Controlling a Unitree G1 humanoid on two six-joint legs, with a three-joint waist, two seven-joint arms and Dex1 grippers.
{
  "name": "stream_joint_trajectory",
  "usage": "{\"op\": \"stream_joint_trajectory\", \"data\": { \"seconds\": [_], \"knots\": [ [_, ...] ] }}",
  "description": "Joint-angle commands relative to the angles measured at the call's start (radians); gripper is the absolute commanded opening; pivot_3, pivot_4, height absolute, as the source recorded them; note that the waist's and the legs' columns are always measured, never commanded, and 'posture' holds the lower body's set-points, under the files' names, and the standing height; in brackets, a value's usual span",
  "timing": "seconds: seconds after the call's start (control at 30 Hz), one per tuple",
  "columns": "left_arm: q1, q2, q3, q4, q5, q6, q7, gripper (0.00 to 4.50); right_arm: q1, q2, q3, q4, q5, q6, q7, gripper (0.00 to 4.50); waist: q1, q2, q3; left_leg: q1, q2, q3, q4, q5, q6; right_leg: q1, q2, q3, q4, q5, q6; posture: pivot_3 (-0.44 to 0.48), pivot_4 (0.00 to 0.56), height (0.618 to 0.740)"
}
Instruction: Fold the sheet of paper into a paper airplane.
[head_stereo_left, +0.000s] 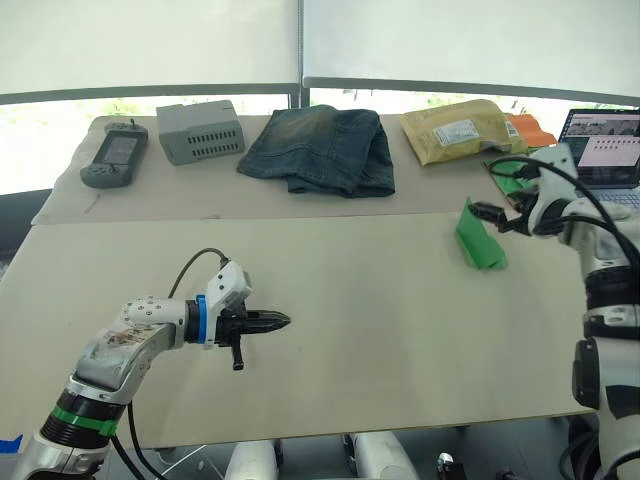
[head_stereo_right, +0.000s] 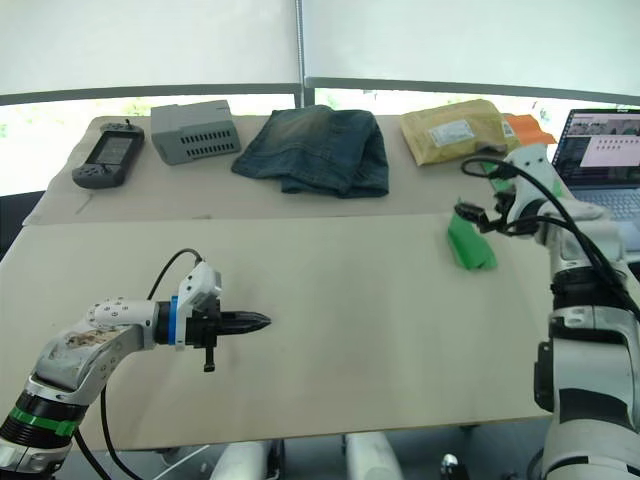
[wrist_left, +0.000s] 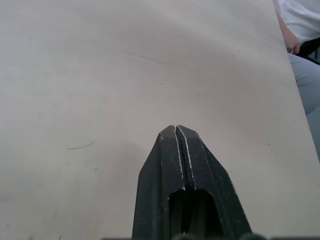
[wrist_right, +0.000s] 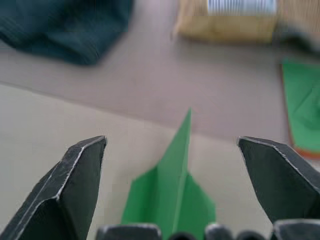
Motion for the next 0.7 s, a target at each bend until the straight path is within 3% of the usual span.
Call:
{"op": "stream_joint_trajectory", "data": {
  "seconds": [0.03,0.17,0.3,0.53,0.7],
  "knots": [
    [0.0,-0.002,0.07,-0.026,-0.045,0.014,0.019,0.0,0.158,0.002,-0.048,-0.394,0.159,0.026,0.129,4.47,0.001,0.0,0.0,0.0,0.0,-0.001,0.0,0.0,0.0,0.0,0.0,-0.001,0.0,-0.001,0.001,0.0,0.15,0.728],
    [0.02,-0.021,0.137,-0.024,-0.054,0.007,0.082,0.0,0.394,0.028,-0.057,-0.703,0.255,0.025,0.164,4.47,0.003,0.0,0.0,0.0,0.0,-0.002,0.0,0.0,0.0,0.001,0.0,-0.001,0.001,-0.002,0.003,0.0,0.15,0.728],
    [0.067,-0.057,0.176,-0.037,-0.015,-0.038,0.159,0.0,0.628,0.058,-0.04,-0.857,0.236,-0.063,0.154,4.47,0.013,0.0,0.0,-0.001,-0.001,-0.002,0.002,0.0,0.0,0.001,-0.002,-0.001,0.001,-0.002,0.004,0.0,0.15,0.728],
    [0.222,-0.115,0.189,-0.083,0.104,-0.133,0.319,0.0,0.85,0.135,-0.034,-0.849,0.158,-0.227,0.089,4.47,0.021,0.0,-0.001,0.001,-0.001,0.0,0.004,0.0,0.0,0.002,-0.002,-0.001,0.001,-0.002,0.005,0.0,0.15,0.728],
    [0.275,-0.126,0.19,-0.053,0.111,-0.167,0.312,0.0,0.902,0.171,-0.041,-0.775,0.137,-0.326,0.079,4.47,0.022,0.0,-0.001,0.001,-0.001,0.0,0.006,0.0,0.0,0.002,-0.002,0.0,0.003,-0.002,0.005,0.0,0.15,0.728]
  ]
}}
